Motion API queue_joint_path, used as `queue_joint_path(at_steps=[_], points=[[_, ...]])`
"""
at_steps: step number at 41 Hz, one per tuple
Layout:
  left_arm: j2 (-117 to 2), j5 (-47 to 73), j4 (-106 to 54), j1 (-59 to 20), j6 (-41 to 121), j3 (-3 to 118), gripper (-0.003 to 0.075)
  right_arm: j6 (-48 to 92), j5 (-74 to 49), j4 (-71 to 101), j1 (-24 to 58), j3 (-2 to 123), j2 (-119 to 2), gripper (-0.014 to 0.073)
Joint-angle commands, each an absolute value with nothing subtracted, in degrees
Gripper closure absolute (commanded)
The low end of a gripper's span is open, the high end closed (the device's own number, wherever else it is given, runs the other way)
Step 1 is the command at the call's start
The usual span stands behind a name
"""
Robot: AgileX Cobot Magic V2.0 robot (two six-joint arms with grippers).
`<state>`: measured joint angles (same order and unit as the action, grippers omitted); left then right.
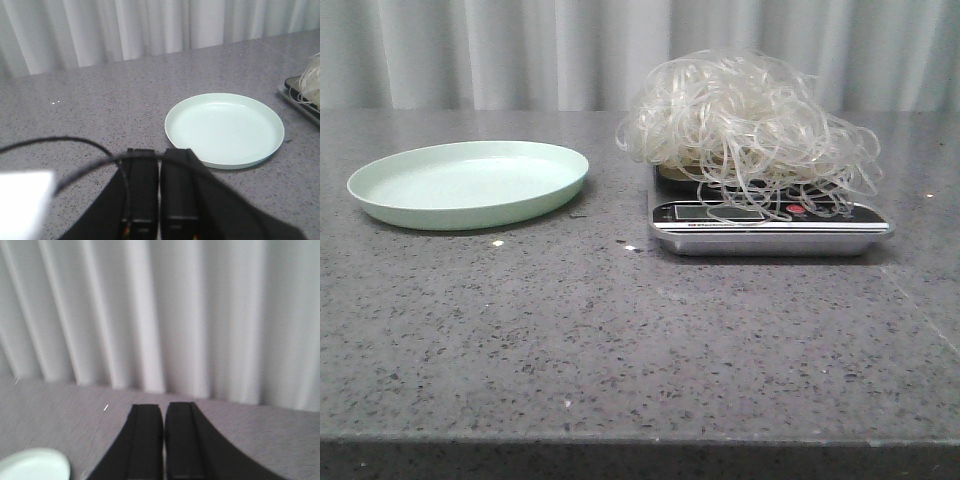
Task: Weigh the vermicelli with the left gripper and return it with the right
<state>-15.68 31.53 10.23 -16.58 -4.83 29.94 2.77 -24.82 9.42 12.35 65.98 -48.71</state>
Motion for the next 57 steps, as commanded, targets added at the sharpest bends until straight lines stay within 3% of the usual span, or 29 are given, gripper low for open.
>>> queue_joint_path(at_steps=[1, 7, 10, 26, 52, 57], points=[[-16.21, 26.93, 10.56, -16.48, -5.38, 31.47, 0.0583, 6.85, -24.71, 9.21, 17.10, 71.16, -54.44, 0.0260], [-16.21, 26.84, 10.56, -16.48, -5.38, 31.47, 0.0583, 8.54, -28.78, 9.21, 23.89, 75.60, -63.26, 0.0033], [-16.21, 26.72, 10.56, -16.48, -5.38, 31.47, 0.0583, 8.54, -31.66, 9.21, 25.75, 77.33, -66.93, -0.0030], [-16.21, 26.63, 10.56, -16.48, -5.38, 31.47, 0.0583, 11.19, -39.40, 9.01, 29.56, 81.18, -81.39, -0.0026], [-16.21, 26.63, 10.56, -16.48, -5.38, 31.47, 0.0583, 11.19, -48.50, 0.00, 29.45, 81.11, -93.44, -0.0026], [-16.21, 26.63, 10.56, -16.48, -5.38, 31.47, 0.0583, 11.19, -49.40, 0.00, 29.45, 81.11, -94.54, 0.0045]])
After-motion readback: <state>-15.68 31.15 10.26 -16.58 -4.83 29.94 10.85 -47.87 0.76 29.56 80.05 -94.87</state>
